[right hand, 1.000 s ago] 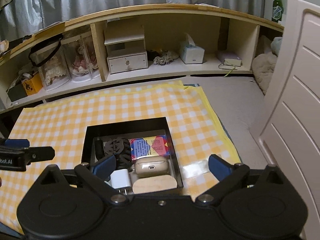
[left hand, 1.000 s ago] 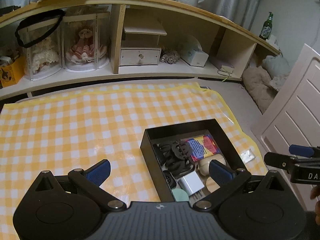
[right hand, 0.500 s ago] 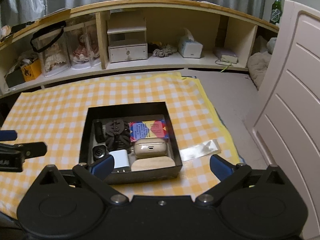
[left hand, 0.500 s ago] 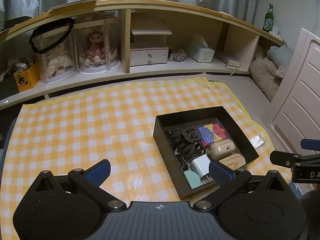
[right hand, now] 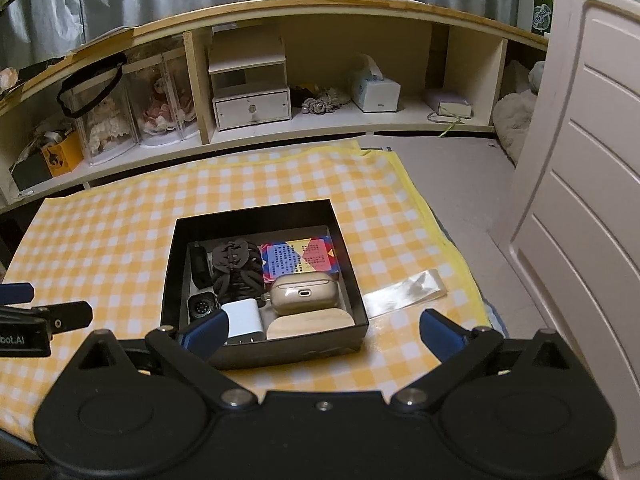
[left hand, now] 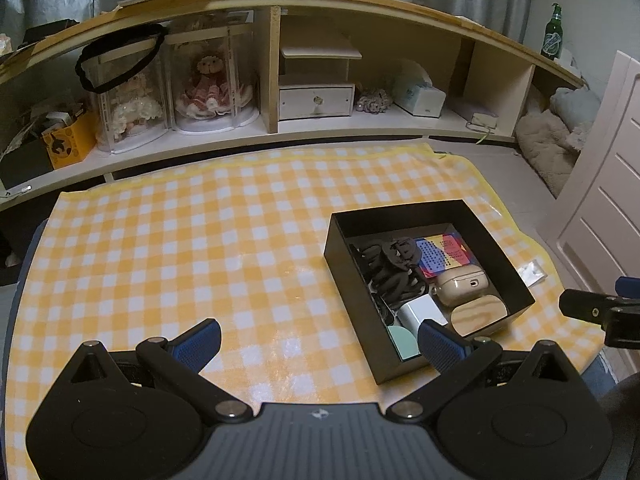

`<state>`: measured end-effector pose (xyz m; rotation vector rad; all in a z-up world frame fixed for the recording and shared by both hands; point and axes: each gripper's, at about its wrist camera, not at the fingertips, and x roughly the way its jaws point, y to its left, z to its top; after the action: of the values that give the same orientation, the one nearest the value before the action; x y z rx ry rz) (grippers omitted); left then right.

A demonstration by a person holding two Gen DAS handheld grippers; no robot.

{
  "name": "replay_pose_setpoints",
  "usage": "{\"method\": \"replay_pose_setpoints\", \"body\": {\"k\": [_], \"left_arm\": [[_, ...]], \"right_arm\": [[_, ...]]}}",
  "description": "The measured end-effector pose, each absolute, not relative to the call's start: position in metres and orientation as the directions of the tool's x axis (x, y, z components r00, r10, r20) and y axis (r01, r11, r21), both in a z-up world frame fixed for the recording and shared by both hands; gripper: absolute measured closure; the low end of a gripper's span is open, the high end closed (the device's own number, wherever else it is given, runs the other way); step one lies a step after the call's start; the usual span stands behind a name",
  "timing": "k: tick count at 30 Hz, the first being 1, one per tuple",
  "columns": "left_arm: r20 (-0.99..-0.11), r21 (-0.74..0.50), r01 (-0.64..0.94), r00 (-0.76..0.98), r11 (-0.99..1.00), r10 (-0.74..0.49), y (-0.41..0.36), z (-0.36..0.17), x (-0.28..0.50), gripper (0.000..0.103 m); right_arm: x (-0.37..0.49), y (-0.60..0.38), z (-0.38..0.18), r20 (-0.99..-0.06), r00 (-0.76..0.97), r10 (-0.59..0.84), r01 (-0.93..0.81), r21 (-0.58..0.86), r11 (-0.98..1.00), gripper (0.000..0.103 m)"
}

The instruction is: Organize rigid objects

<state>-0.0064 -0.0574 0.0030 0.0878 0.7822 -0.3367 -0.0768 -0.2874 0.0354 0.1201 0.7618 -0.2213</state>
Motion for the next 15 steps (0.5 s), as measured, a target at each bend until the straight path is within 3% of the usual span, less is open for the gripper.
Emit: {"method": "replay_pose_setpoints", "body": {"k": [15], "left_arm": [[-0.710, -0.045, 0.325, 0.655, 0.945, -0.259, -0.0570, 0.0007, -0.0051, 0.000]], "right_arm": [[-0.0762, -0.2849, 0.0337, -0.698, 0.700, -0.154, 0.239, 0.025, 0.971, 0.000]]}}
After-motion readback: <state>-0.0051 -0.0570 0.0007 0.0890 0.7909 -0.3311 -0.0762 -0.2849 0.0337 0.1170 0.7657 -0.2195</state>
